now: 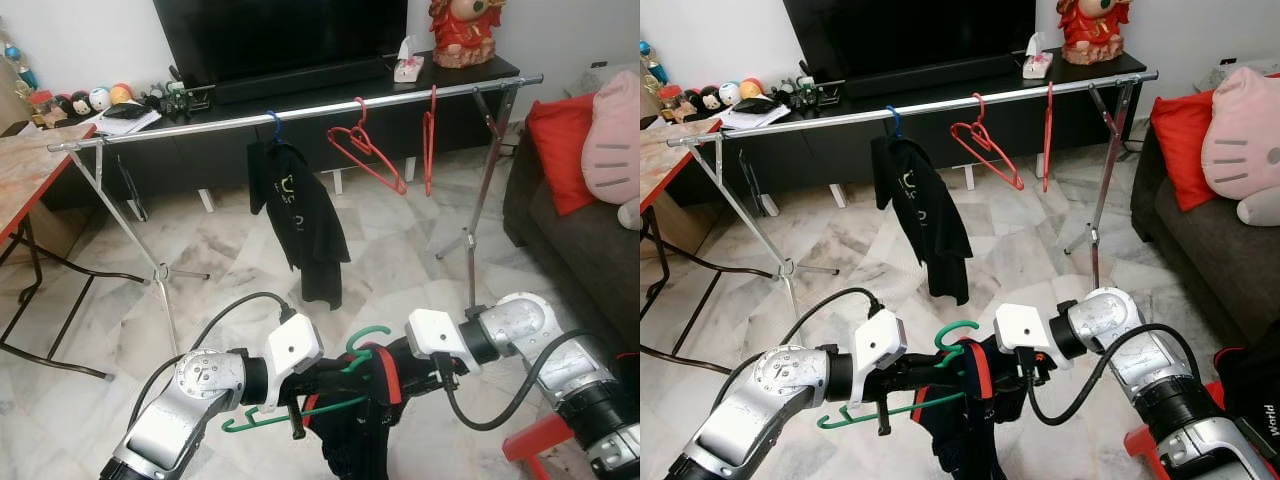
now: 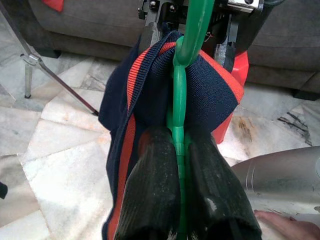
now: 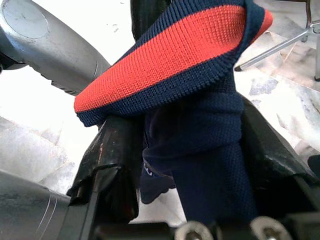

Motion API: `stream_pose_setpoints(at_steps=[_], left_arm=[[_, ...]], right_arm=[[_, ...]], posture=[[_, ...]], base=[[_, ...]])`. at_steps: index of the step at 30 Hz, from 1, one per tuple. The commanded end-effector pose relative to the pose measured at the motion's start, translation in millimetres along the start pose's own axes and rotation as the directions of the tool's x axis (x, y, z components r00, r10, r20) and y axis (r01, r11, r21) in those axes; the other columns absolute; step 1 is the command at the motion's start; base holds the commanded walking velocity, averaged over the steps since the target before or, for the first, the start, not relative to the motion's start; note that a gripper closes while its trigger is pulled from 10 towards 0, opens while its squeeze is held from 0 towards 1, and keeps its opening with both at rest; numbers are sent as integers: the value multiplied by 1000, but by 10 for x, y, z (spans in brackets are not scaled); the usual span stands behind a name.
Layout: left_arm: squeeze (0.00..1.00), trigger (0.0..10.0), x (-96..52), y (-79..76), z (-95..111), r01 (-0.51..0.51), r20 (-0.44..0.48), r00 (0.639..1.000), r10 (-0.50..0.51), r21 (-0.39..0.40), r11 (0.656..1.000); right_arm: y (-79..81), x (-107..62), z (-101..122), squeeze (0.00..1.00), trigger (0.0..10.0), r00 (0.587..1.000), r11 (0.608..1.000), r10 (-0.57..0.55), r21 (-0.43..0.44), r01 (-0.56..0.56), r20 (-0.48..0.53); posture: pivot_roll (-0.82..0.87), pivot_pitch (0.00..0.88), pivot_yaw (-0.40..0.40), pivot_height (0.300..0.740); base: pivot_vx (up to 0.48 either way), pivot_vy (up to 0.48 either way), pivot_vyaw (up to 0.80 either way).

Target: Hang hanger

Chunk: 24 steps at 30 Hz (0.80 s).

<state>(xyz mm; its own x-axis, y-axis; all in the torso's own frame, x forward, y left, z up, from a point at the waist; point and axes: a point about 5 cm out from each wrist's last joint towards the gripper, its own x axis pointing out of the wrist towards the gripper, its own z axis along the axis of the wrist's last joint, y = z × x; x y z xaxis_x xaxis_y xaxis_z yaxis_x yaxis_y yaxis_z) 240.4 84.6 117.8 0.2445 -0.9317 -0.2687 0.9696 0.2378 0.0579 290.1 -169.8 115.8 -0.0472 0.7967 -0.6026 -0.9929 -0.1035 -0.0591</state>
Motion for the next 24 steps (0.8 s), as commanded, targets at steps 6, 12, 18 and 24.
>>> stream_pose_setpoints(at_steps=[6, 12, 18, 24], left_arm=[[0, 10000, -38, 12, 83, 14, 15, 1000, -14, 55, 998], [0, 10000, -48, 11, 58, 19, -4, 1000, -19, 66, 998], [0, 10000, -57, 9, 56, 25, -11, 1000, -25, 72, 997], [0, 10000, -62, 12, 50, 29, -21, 999, -28, 82, 996]], right_arm=[[-31, -16, 117, 0, 0, 1000, 998, 27, -56, -26, 15], [-60, -62, 126, 0, 0, 1000, 998, 12, -62, -11, 8], [-110, -127, 146, 0, 10000, 1000, 997, -13, -75, 12, -6], [-95, -131, 138, 0, 2667, 999, 997, 28, -69, -30, -25]], posture=[[-109, 0, 135, 740], [-111, 0, 136, 740], [-111, 0, 138, 740], [-111, 0, 140, 740]], base=[[0, 0, 0], [0, 0, 0], [0, 0, 0], [0, 0, 0]])
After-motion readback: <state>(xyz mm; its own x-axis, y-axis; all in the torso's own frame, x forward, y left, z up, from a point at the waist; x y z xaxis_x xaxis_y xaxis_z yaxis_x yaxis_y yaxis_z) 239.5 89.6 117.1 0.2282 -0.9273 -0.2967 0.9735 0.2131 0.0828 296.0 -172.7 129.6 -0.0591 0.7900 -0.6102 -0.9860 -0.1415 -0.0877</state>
